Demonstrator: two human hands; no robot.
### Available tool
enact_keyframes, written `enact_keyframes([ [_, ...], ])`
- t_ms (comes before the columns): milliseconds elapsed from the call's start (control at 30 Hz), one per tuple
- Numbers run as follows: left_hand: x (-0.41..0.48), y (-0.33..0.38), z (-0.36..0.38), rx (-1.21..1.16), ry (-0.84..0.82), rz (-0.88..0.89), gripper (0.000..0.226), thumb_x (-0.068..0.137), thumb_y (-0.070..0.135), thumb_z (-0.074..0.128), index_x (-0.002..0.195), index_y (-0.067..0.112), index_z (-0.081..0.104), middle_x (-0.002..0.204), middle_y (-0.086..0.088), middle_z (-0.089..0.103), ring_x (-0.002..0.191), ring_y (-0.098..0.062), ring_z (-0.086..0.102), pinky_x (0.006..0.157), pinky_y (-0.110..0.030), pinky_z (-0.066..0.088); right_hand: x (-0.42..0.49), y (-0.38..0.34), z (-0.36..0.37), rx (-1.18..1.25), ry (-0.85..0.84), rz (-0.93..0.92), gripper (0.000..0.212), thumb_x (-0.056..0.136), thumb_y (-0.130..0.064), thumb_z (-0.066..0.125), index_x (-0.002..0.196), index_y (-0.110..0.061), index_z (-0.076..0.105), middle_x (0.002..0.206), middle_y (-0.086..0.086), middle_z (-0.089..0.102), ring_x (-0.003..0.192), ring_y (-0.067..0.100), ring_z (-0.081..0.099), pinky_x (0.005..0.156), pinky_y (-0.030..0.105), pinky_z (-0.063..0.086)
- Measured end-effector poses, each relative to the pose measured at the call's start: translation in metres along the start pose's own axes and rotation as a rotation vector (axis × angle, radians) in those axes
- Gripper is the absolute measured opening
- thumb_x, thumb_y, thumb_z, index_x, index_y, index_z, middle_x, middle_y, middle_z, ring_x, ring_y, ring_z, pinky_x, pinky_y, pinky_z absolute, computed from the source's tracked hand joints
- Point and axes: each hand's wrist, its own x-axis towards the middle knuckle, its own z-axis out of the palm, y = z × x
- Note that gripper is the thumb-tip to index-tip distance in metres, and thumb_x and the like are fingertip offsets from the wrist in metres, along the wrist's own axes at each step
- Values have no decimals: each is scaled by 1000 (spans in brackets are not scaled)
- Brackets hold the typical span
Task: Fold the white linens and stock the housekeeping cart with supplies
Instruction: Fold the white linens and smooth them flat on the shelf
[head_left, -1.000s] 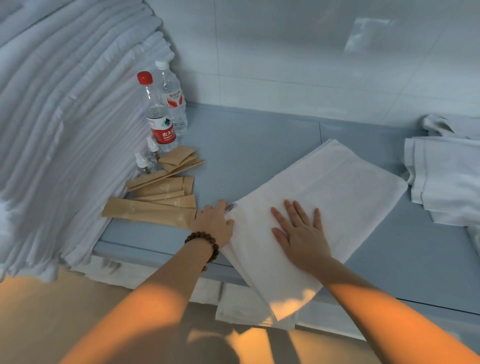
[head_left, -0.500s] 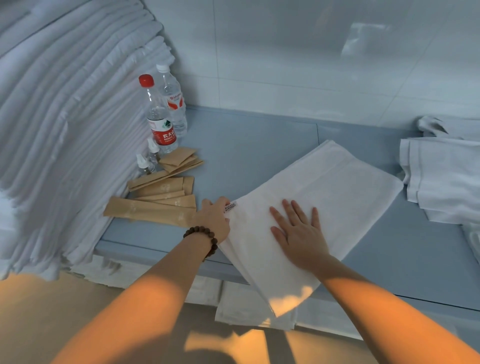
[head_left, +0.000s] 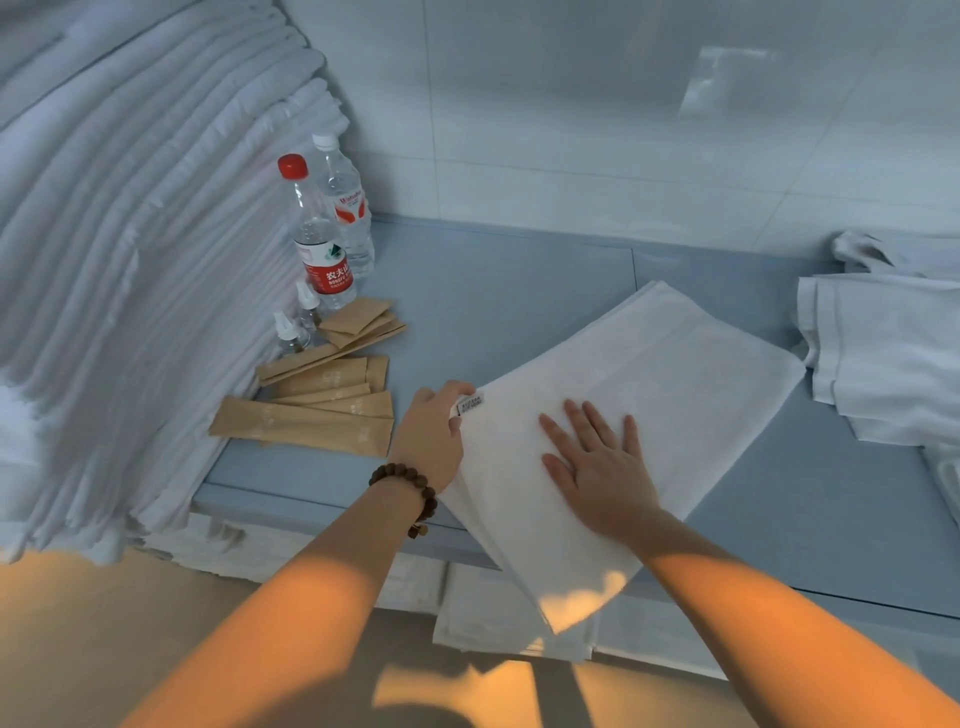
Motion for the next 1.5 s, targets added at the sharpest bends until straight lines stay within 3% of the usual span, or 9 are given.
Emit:
enact_keyframes([
  [133,-3,-5,-11,-284,-53,-134,35,95,3,45,118,27,55,103,-3,53,61,-22,67,53,-32,58,1,4,-1,14,-4,6,55,95,-60,8,148,-47,-1,160,-12,-5,147,13,-8,116,54,-7],
  [233,-14,-16,-5,-289,-116,-238,33,94,0,45,116,21,56,105,-9,57,65,-24,68,49,-28,55,2,2,-7,7,-74,19,58,94,-61,10,149,-45,-2,160,-10,-9,147,15,-11,115,58,-5],
  [333,-22,-27,0,-131,-83,-188,34,89,4,50,116,23,57,102,-5,62,79,-21,61,67,-36,55,-5,-21,-16,101,-75,74,68,91,-67,13,151,-38,2,161,-3,-8,147,20,-10,114,58,-8],
  [467,-27,-31,3,-75,-46,-108,39,91,13,51,125,31,51,92,5,58,75,-14,52,65,-26,39,-29,-91,-18,195,-19,4,83,85,-72,10,152,-24,9,161,6,-1,148,29,-2,114,60,-2],
  [633,-33,-33,-3,-181,-62,-23,38,93,8,45,118,34,57,83,8,60,73,-15,56,68,-30,48,-42,-149,-9,164,-35,118,68,98,-38,29,151,-7,0,159,18,0,146,38,0,113,62,3],
  [867,-42,-36,-8,-221,-98,98,50,95,2,40,138,26,48,118,-6,61,93,-18,59,83,-31,49,-64,-160,0,97,-77,241,62,100,-12,22,147,-7,-19,158,20,-9,145,42,-4,110,67,1],
  [1100,-52,-37,-7,-169,-124,120,34,98,12,45,126,24,61,102,-4,59,84,-12,54,83,-25,44,-72,-159,1,109,-53,326,61,103,-34,20,151,-8,-8,159,17,2,146,37,2,111,66,1],
  [1300,-56,-42,-8,-91,-122,152,30,97,14,49,122,20,63,108,-1,62,90,-14,59,82,-24,45,-64,-165,3,85,-34,335,65,102,-28,28,149,-2,-7,159,19,7,146,38,4,109,70,5],
  [1500,-59,-43,-4,-40,-102,200,27,95,14,52,117,19,66,91,7,56,77,-7,51,72,-19,38,-53,-169,1,128,-7,431,63,103,-34,23,150,-1,-3,158,20,8,145,41,3,104,74,3],
])
